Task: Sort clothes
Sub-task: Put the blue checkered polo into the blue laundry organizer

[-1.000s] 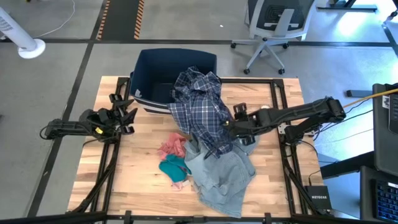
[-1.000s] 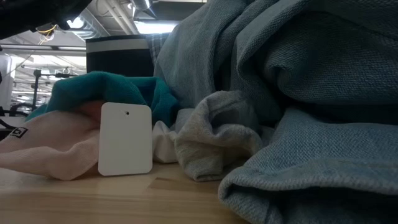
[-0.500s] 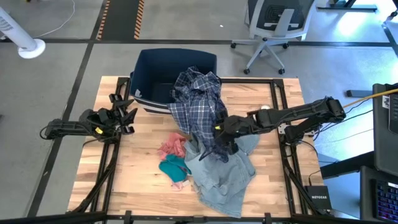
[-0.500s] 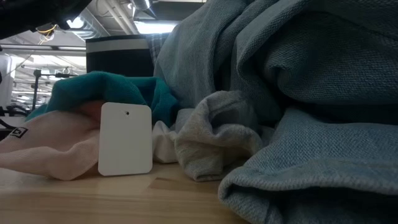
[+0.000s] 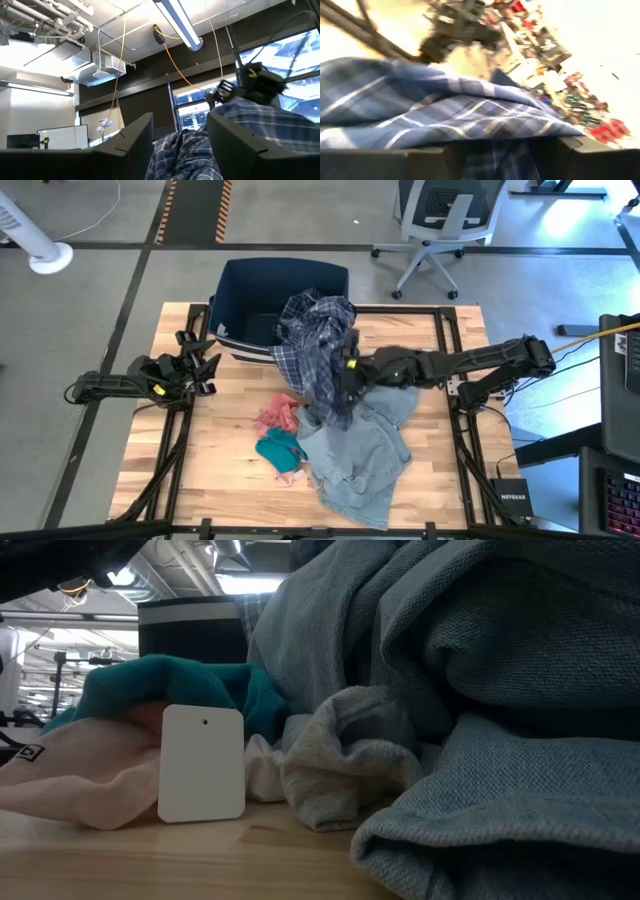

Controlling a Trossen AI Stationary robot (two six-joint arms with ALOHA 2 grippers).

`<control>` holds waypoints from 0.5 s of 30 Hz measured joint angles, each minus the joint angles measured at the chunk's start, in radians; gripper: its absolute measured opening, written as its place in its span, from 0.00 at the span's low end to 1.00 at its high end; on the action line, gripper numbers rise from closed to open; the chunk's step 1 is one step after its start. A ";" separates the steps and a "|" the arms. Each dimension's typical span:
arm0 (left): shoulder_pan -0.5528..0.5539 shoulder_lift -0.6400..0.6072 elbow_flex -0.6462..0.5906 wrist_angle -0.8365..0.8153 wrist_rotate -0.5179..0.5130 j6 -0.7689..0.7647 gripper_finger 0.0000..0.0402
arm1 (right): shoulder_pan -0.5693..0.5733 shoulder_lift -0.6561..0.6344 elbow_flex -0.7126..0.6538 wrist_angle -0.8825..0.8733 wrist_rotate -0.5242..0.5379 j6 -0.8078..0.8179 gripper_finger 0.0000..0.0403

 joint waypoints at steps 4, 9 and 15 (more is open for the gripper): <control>0.000 0.000 0.000 0.000 0.000 0.003 0.45 | -0.088 0.009 0.046 0.001 0.000 -0.003 0.48; 0.000 0.000 0.000 0.001 0.000 0.003 0.45 | -0.203 0.026 0.129 -0.003 -0.005 -0.003 0.48; 0.000 0.000 0.000 0.007 0.000 0.012 0.45 | -0.332 0.062 0.293 0.003 -0.032 -0.003 0.48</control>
